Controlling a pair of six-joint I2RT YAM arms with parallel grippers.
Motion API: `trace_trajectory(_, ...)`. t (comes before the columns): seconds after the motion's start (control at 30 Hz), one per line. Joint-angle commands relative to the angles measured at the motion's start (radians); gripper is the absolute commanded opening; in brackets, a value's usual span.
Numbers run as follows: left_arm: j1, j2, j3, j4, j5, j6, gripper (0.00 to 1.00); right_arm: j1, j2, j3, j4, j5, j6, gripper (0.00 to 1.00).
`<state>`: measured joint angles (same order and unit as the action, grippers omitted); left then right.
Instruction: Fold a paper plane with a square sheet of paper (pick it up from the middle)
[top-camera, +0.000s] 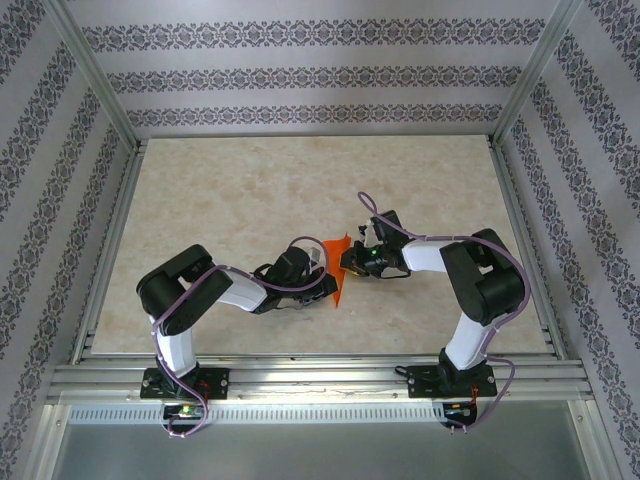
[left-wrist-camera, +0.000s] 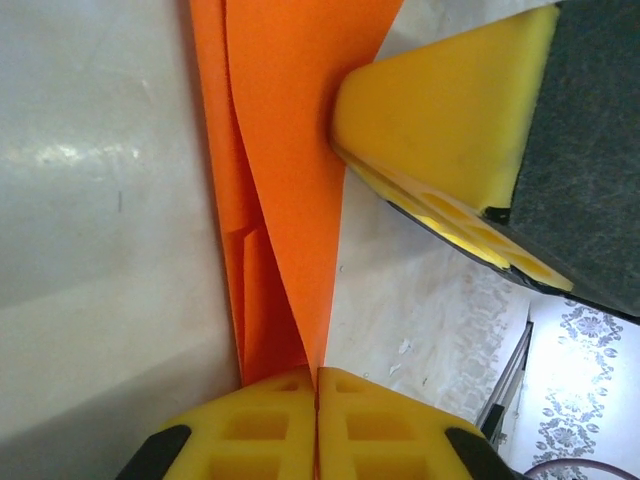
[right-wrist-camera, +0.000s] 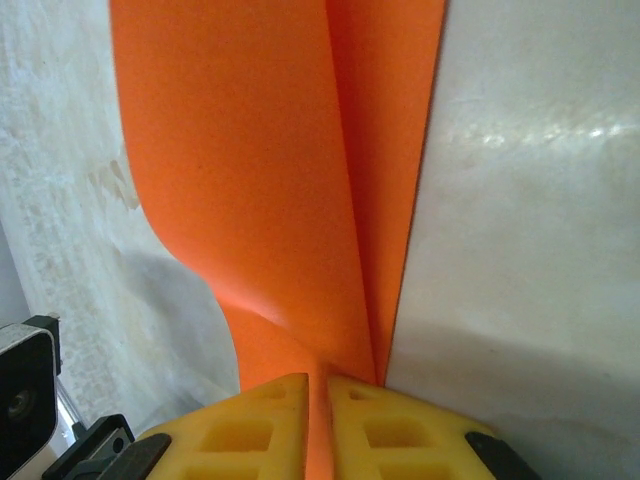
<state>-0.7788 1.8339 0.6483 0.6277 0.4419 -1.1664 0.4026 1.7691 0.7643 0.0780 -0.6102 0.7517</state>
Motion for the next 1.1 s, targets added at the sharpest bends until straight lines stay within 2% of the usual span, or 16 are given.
trace_trajectory(0.0, -0.019, -0.013, -0.041, -0.148, 0.055, 0.013, 0.12, 0.015, 0.026, -0.003, -0.079, 0.059, -0.026, 0.15)
trace_trajectory(0.13, -0.020, -0.022, -0.039, -0.153, 0.083, 0.017, 0.11, 0.015, 0.023, 0.001, -0.093, 0.063, -0.032, 0.15)
trace_trajectory(0.33, -0.024, -0.010, -0.030, -0.145, 0.104, 0.023, 0.00, 0.016, 0.025, 0.003, -0.092, 0.069, -0.029, 0.15)
trace_trajectory(0.4, -0.025, -0.003, -0.030, -0.134, 0.115, 0.019, 0.00, 0.017, 0.026, 0.006, -0.094, 0.066, -0.028, 0.15)
trace_trajectory(0.53, -0.025, -0.010, -0.038, -0.138, 0.115, 0.013, 0.10, 0.018, 0.021, 0.010, -0.105, 0.070, -0.034, 0.15)
trace_trajectory(0.63, -0.025, -0.022, -0.038, -0.157, 0.119, 0.020, 0.13, 0.018, 0.020, 0.012, -0.112, 0.073, -0.037, 0.15)
trace_trajectory(0.77, -0.028, -0.024, -0.042, -0.157, 0.129, 0.020, 0.12, 0.018, 0.023, 0.013, -0.112, 0.072, -0.037, 0.15)
trace_trajectory(0.9, -0.031, -0.020, -0.041, -0.163, 0.130, 0.025, 0.00, 0.019, 0.027, 0.016, -0.112, 0.072, -0.037, 0.15)
trace_trajectory(1.0, -0.031, -0.018, -0.041, -0.156, 0.132, 0.022, 0.01, 0.019, 0.025, 0.017, -0.115, 0.072, -0.037, 0.15)
trace_trajectory(1.07, -0.032, -0.021, -0.040, -0.159, 0.132, 0.022, 0.06, 0.019, 0.024, 0.017, -0.117, 0.070, -0.037, 0.15)
